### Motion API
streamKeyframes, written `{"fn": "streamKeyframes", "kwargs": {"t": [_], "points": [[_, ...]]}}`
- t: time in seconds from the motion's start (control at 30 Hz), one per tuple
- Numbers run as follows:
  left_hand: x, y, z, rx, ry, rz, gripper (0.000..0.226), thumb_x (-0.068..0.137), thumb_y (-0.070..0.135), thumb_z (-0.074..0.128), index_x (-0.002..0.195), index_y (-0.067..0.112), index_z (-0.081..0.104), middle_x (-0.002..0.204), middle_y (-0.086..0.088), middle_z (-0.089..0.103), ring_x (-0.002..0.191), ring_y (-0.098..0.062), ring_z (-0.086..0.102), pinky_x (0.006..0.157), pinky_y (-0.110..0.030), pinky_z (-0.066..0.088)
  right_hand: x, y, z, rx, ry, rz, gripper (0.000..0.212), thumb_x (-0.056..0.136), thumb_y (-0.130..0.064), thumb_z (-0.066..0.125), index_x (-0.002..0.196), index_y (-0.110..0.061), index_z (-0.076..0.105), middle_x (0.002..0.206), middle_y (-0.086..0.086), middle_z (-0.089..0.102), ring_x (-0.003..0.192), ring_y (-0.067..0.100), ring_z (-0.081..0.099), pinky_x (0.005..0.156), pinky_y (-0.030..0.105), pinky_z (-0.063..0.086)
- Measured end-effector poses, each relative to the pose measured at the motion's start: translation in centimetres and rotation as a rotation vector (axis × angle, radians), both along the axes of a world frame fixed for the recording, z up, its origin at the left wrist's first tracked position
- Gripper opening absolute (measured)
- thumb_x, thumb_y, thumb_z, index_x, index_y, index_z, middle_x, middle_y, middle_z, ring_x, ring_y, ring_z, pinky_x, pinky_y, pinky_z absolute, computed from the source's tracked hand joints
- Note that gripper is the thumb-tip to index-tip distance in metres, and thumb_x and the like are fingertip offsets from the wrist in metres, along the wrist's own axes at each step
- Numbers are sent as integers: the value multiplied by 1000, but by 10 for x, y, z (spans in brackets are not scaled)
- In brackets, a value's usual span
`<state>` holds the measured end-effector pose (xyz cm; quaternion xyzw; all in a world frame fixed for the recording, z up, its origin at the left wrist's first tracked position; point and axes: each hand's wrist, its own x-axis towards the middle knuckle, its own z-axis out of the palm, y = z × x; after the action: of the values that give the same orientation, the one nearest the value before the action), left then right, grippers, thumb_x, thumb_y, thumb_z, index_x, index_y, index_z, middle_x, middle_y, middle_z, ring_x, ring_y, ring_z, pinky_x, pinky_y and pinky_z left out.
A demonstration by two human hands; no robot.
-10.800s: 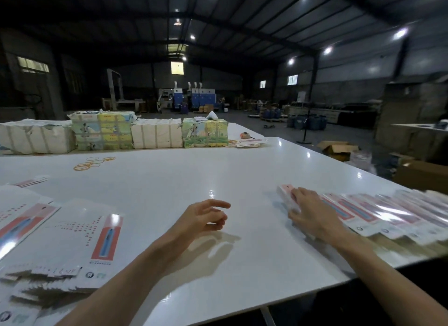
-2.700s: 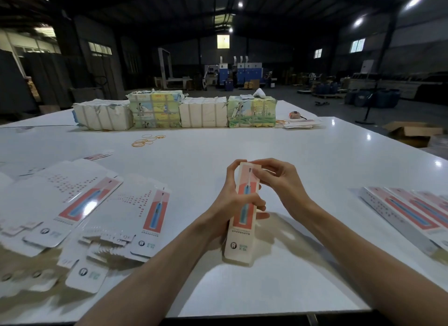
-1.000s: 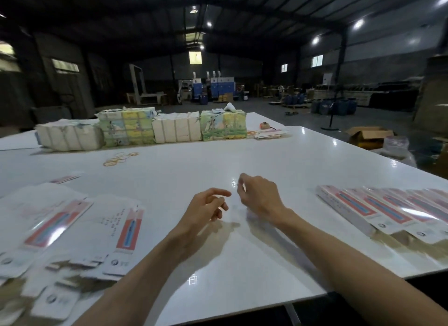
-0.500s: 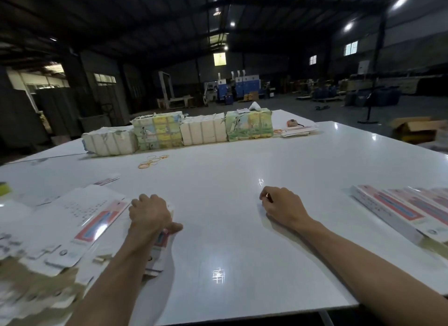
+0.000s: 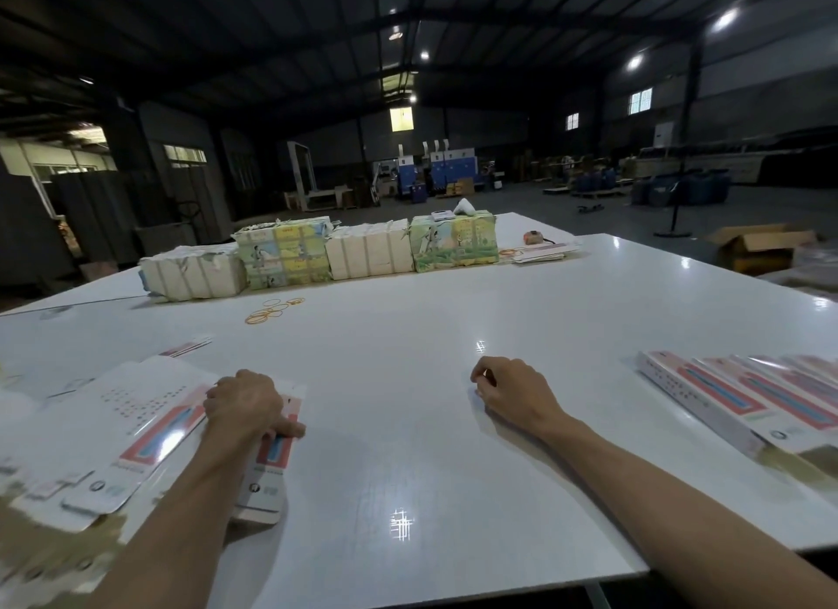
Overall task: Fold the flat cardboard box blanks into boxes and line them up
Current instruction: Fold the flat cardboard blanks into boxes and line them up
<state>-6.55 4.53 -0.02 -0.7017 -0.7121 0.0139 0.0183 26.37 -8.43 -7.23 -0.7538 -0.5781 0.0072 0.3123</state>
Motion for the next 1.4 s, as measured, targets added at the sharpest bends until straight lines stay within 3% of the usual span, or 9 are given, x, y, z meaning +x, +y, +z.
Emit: {"fn": "streamKeyframes", "kwargs": {"t": [0.1, 0.27, 0.4, 0.5, 0.7, 0.8, 0.93, 1.17, 1.4], "points": [[-5, 3, 3, -28, -96, -16, 95, 69, 64, 91, 129, 5, 45, 119, -12, 64, 111, -27, 65, 96, -39, 56, 0, 1, -1, -14, -15, 5, 21, 100, -19, 51, 103, -23, 71, 90, -10, 71, 83, 18, 66, 77, 35, 52], [6, 14, 16, -34, -340, -238, 45, 86, 39, 83, 118, 11, 66, 106, -7, 71, 93, -25, 70, 74, -31, 53, 2, 4, -2, -25, -38, 10, 19, 99, -22, 53, 103, -25, 72, 91, -14, 69, 82, 15, 63, 68, 29, 44], [38, 4, 21, -478, -1231, -413, 41, 93, 18, 78, 127, 1, 62, 110, -19, 79, 98, -36, 78, 83, -46, 65, 3, 6, -5, 3, 16, 22, 19, 99, -20, 52, 100, -27, 69, 71, -20, 64, 77, 9, 61, 64, 26, 40], [73, -19, 12, -726, -1520, -507, 56, 87, 16, 79, 135, 0, 56, 121, -24, 75, 103, -38, 77, 77, -41, 65, 1, 7, -4, 71, 64, 49, 21, 99, -16, 52, 99, -26, 70, 58, -20, 59, 64, 2, 56, 61, 26, 39], [128, -49, -43, -866, -1621, -498, 62, 88, 42, 79, 137, 11, 60, 119, -16, 76, 95, -28, 77, 78, -38, 63, -6, 4, 4, 385, 144, 114, 17, 106, -12, 56, 117, -17, 68, 71, -4, 63, 62, 18, 60, 62, 34, 54], [136, -54, -60, -920, -1610, -574, 72, 86, 65, 70, 134, 12, 67, 116, -17, 75, 92, -30, 76, 80, -38, 62, -10, 5, 13, 521, 131, 142, 27, 106, -16, 58, 133, -19, 61, 94, -9, 61, 82, 10, 61, 72, 19, 53], [141, -59, -62, -989, -1676, -697, 72, 95, 72, 49, 127, 8, 62, 108, -20, 72, 81, -30, 73, 74, -39, 62, -13, 8, 18, 437, 8, 160, 38, 107, -35, 52, 143, -22, 60, 130, -5, 51, 123, 12, 49, 96, 28, 53], [142, -57, -65, -926, -1696, -671, 78, 100, 76, 28, 122, 12, 65, 107, -21, 73, 79, -34, 75, 71, -39, 63, -13, 3, 19, 384, -17, 215, 27, 104, -26, 64, 126, -15, 76, 136, -1, 57, 131, 12, 44, 100, 31, 51], [143, -57, -62, -938, -1685, -664, 75, 102, 72, 29, 125, 16, 73, 123, -21, 73, 90, -33, 75, 78, -40, 63, -12, 3, 38, 412, 383, 227, 11, 100, -17, 70, 100, -14, 81, 132, -4, 60, 122, 17, 56, 97, 24, 54]]}}
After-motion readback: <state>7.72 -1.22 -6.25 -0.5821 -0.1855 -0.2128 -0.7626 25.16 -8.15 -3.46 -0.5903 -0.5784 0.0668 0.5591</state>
